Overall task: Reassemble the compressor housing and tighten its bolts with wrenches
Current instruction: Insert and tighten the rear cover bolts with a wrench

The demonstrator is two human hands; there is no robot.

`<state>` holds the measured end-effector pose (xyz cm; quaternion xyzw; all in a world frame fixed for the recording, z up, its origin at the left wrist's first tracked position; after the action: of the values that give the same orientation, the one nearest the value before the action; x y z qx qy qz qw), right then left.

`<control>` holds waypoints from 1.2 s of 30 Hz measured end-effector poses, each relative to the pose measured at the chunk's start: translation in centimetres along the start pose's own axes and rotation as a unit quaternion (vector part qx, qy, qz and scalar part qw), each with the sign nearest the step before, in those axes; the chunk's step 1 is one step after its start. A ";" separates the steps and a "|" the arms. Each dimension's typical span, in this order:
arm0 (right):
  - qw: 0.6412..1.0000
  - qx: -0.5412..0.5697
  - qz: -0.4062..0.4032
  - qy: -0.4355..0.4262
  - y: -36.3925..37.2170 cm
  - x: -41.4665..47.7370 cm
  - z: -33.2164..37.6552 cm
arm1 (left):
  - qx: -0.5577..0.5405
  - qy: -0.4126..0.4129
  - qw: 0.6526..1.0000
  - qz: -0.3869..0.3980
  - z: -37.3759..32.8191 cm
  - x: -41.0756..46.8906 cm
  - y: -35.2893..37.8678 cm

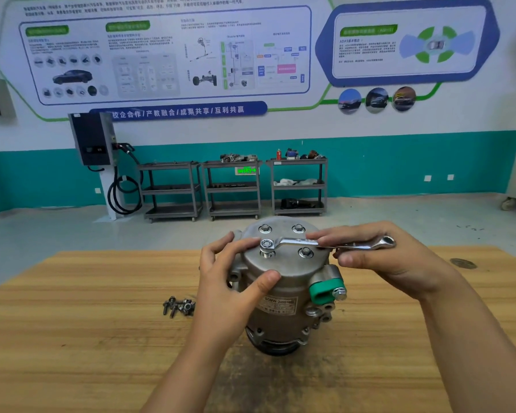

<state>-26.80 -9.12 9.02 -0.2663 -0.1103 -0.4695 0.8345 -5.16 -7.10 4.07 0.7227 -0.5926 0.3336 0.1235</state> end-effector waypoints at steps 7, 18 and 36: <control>0.981 -0.181 0.059 0.029 0.4 -1.2 2.8 | -0.015 0.001 1.000 0.003 0.0 0.1 0.1; 0.962 -0.169 0.174 0.121 3.3 -2.0 4.4 | -0.005 0.009 1.000 0.005 -0.3 0.3 1.0; 0.863 -0.500 -0.045 -0.053 8.0 1.7 4.0 | 0.093 0.095 0.990 -0.055 0.6 -1.5 1.5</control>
<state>-18.91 -4.86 10.35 -0.6671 0.0830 -0.4838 0.5604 -6.45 -6.62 2.36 0.7276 -0.5035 0.4475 0.1296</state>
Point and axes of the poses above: each hand's wrist, its own x-axis towards the middle knuckle, its own y-axis out of the palm, z = x × y, the point moved 4 cm from there along x, towards the middle knuckle, and after that the axes turned 2 degrees about y, right-handed, at the moved point
